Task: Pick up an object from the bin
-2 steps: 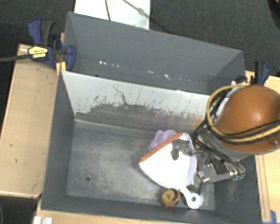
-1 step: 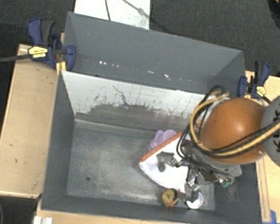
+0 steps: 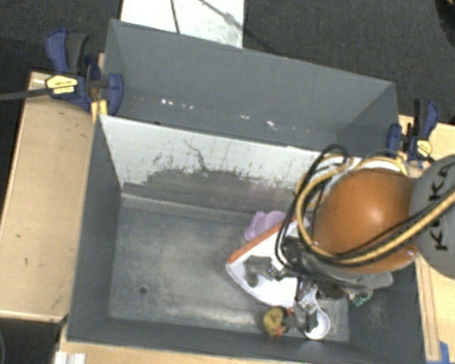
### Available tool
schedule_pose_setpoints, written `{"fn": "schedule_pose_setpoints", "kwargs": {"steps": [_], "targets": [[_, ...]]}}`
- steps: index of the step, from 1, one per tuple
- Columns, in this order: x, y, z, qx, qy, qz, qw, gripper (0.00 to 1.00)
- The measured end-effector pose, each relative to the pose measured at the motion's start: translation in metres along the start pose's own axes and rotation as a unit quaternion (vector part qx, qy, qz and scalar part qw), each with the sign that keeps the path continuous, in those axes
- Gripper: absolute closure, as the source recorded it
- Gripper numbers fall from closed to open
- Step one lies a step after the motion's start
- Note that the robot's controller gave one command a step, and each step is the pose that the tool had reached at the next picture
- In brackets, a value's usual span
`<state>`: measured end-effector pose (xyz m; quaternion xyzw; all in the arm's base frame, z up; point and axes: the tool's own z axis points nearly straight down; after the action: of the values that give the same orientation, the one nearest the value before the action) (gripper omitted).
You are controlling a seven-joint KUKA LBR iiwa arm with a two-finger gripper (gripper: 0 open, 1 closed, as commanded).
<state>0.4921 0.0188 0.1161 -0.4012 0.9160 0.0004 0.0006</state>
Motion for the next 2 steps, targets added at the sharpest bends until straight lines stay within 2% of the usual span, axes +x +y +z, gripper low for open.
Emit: {"fn": "schedule_pose_setpoints", "kwargs": {"steps": [1, 2], "targets": [[-0.0055, 0.0110, 0.0244, 0.000, -0.0007, 0.170, 0.9854, 1.00], [-0.0055, 0.0110, 0.0244, 0.000, -0.0007, 0.170, 0.9854, 1.00]]}}
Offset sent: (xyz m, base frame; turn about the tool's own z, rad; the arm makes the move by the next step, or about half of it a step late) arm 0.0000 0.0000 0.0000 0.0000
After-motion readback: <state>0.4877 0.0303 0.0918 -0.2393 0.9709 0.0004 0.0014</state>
